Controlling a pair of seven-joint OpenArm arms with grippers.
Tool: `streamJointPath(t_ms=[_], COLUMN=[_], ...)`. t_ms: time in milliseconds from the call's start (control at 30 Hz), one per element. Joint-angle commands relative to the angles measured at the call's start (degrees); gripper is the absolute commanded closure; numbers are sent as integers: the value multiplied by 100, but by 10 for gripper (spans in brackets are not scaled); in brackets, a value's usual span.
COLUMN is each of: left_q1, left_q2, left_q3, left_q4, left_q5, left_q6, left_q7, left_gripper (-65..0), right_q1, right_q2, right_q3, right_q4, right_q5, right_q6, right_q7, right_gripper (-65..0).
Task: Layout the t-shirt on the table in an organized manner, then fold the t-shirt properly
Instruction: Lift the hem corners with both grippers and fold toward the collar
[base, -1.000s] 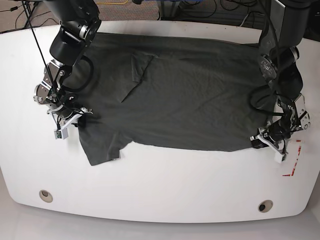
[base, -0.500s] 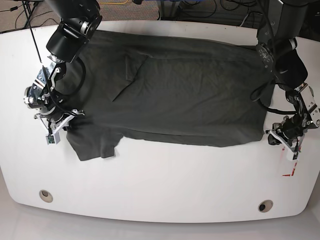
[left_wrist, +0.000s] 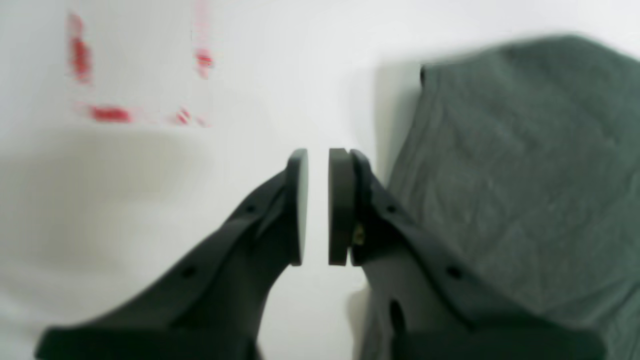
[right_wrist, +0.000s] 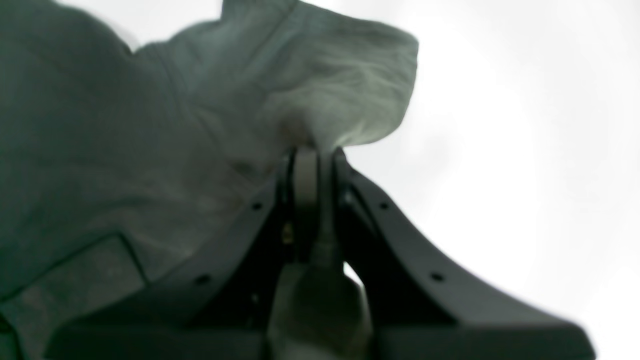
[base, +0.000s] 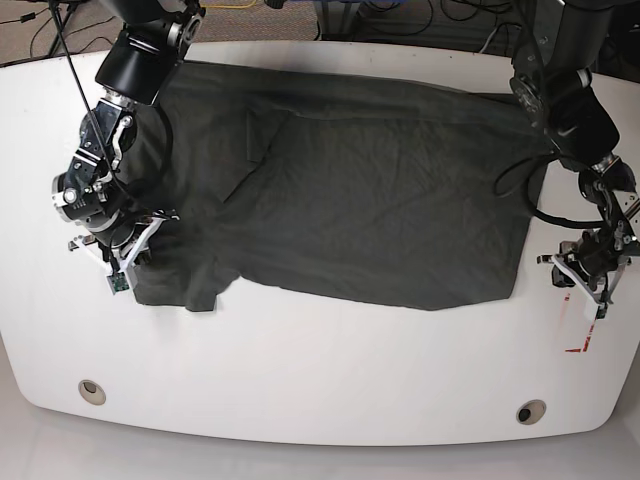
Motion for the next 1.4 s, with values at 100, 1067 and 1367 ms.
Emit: streamJointPath(t_ms=[100, 1067, 1367], left_q1=[0, -1046, -1371], left_q2=[-91, 6, 138], left_q3=[11, 46, 459], left_q4=[211, -2778, -3191], left_q5=[-73, -600, -635], left_q6=[-10, -10, -10], left_q7=[-114, -1380, -1442], left_gripper=[-71, -440, -431], right_q1=[56, 20, 20], right_q2=[72, -33, -60], right_q3=[3, 38, 38], right_q4=[161, -208, -208], right_q5=[63, 107, 107], right_q6=[-10, -10, -10], right_q7=[144, 188, 188], right_gripper=[-22, -22, -22])
